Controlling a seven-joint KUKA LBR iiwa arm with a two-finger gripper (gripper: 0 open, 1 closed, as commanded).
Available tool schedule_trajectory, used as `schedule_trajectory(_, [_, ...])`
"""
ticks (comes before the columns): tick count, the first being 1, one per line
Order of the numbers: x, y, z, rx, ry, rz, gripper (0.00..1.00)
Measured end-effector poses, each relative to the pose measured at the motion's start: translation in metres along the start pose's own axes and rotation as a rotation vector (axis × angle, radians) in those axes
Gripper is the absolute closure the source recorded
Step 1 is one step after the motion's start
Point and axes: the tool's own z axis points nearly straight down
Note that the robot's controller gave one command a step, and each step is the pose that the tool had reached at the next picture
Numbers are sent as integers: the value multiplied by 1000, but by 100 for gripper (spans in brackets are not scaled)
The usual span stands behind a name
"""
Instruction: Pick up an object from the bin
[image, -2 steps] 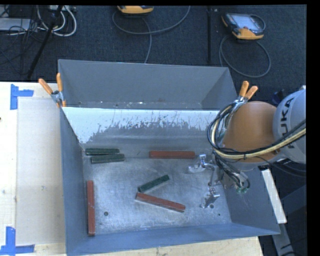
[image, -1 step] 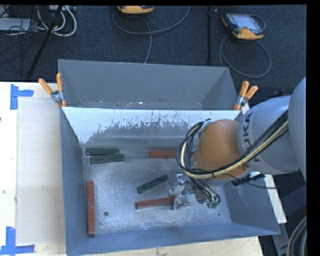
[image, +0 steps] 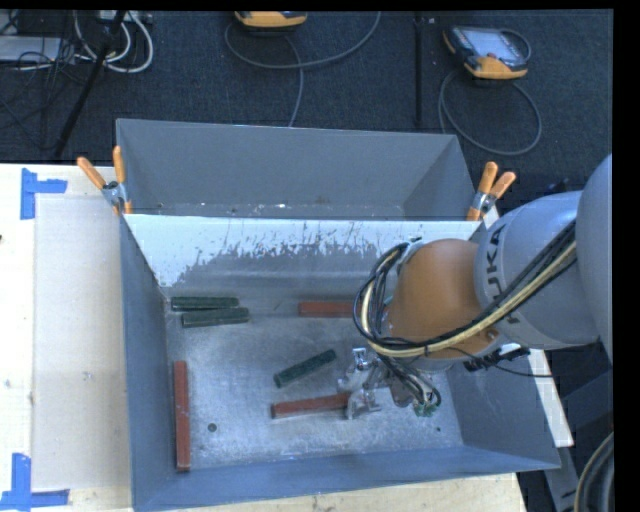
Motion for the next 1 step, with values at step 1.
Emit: schedule_trajectory(1, [10, 14, -191, -1, 12, -100, 100])
